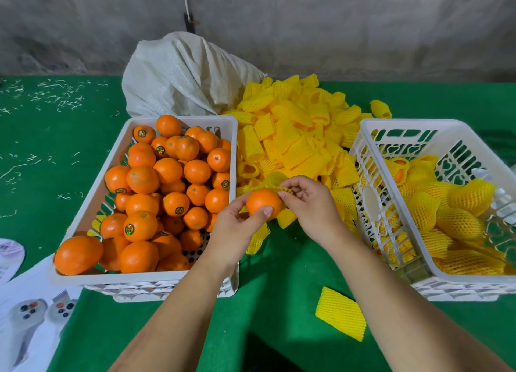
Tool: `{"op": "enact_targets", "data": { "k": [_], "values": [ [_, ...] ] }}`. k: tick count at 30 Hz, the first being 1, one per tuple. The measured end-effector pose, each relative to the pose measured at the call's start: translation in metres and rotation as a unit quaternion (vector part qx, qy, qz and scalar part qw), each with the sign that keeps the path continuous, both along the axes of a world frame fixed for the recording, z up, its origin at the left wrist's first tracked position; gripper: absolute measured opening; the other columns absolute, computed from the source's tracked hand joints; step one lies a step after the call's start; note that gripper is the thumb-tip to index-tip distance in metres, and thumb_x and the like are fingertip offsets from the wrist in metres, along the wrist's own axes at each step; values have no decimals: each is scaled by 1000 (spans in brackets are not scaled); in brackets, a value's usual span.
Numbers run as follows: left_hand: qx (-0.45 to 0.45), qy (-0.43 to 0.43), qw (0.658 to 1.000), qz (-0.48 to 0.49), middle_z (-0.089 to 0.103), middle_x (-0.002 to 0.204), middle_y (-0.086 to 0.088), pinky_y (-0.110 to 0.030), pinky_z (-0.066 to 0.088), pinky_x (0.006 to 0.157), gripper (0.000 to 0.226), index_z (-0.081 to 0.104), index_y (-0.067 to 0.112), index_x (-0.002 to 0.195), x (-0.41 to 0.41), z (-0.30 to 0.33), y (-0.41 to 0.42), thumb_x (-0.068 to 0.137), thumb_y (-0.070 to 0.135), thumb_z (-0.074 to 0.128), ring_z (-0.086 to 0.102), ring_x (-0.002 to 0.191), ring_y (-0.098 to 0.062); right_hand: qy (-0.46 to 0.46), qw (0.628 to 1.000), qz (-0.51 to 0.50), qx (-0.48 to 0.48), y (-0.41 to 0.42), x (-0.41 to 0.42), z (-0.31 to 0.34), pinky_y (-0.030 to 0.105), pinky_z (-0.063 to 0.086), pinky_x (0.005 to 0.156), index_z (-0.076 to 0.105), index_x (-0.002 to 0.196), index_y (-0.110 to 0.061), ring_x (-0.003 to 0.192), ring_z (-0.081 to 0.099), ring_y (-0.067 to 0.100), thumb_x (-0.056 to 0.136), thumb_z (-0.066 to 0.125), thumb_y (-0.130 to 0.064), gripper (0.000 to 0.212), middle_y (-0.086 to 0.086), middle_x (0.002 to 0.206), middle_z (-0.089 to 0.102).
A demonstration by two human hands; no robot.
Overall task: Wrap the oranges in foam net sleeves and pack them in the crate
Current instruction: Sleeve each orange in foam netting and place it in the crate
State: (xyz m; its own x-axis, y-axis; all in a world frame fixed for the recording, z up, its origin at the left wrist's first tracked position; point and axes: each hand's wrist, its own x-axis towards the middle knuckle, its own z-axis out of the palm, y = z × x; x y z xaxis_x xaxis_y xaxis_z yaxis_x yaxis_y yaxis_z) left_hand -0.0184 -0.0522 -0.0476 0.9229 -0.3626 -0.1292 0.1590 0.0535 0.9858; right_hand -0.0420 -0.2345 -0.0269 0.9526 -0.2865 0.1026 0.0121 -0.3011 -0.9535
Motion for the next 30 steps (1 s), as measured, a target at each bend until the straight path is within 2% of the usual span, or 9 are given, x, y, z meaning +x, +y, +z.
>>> {"op": "enact_targets", "data": {
  "k": [5, 8, 12, 15, 17, 19, 22, 25, 30],
  "values": [
    [41, -30, 996, 71, 62, 122, 4, -30, 58, 84, 73, 47, 37, 124, -6, 0, -16, 66, 61, 83, 66, 101, -14, -47, 998, 30, -4, 14, -19, 17, 20, 53, 74, 69, 96, -35, 82, 64, -1, 95, 74, -12, 24, -22, 87, 69],
    [27, 5, 994, 108, 52, 126, -9, -39, 54, 82, 74, 33, 43, 129, -5, 1, -17, 69, 48, 76, 59, 97, -19, -85, 991, 42, -90, 29, -33, 17, 11, 47, 69, 71, 102, -29, 81, 62, 1, 94, 72, -18, 14, -24, 91, 64],
    [21, -16, 996, 90, 60, 139, -5, -47, 55, 104, 57, 52, 40, 136, -4, 1, -15, 84, 25, 67, 62, 123, -22, -89, 987, 41, -126, 37, -41, 7, 13, 45, 68, 65, 115, -20, 80, 57, 4, 93, 73, -13, 25, -17, 90, 57],
    [-40, -16, 995, 87, 76, 111, -2, -41, 59, 86, 36, 72, 25, 123, -4, 5, -14, 87, 26, 68, 71, 104, -24, -48, 986, 58, -151, 42, -39, -2, 23, 46, 62, 44, 131, -31, 74, 53, 10, 93, 72, -19, 49, -9, 83, 49],
    [-61, -3, 995, 73, 78, 109, -5, -39, 61, 81, 31, 75, 26, 120, -3, 7, -9, 90, 27, 65, 74, 103, -27, -52, 979, 38, -194, 46, -37, -5, 18, 45, 65, 38, 133, -37, 81, 50, 4, 93, 72, -24, 55, -15, 89, 43],
    [-63, -16, 997, 50, 78, 107, -6, -35, 61, 80, 30, 76, 25, 118, -2, 5, -2, 93, 31, 61, 74, 103, -26, -86, 973, 25, -215, 49, -37, -4, 15, 48, 75, 41, 135, -36, 95, 47, -2, 93, 71, -27, 53, -19, 104, 39],
    [-75, -31, 997, 11, 75, 115, -12, -47, 61, 87, 32, 71, 20, 127, -1, -3, 6, 104, 28, 50, 72, 110, -33, -138, 970, 34, -196, 50, -36, -2, 19, 52, 84, 50, 144, -30, 107, 50, 1, 97, 62, -29, 48, -9, 122, 40],
    [-84, -47, 995, -28, 73, 109, -3, -42, 57, 69, 30, 64, 22, 132, 0, -4, 10, 108, 38, 54, 69, 91, -24, -183, 968, 32, -169, 48, -36, -1, 18, 50, 86, 58, 145, -17, 108, 55, 5, 102, 55, -18, 43, 0, 119, 47],
    [-48, -41, 998, -1, 70, 97, 5, -31, 56, 68, 42, 65, 29, 134, -3, -4, 6, 96, 47, 64, 66, 82, -16, -223, 951, -32, -211, 37, -36, 0, 26, 53, 75, 72, 121, -4, 91, 60, 7, 99, 60, -5, 26, 7, 106, 65]
  ]
}}
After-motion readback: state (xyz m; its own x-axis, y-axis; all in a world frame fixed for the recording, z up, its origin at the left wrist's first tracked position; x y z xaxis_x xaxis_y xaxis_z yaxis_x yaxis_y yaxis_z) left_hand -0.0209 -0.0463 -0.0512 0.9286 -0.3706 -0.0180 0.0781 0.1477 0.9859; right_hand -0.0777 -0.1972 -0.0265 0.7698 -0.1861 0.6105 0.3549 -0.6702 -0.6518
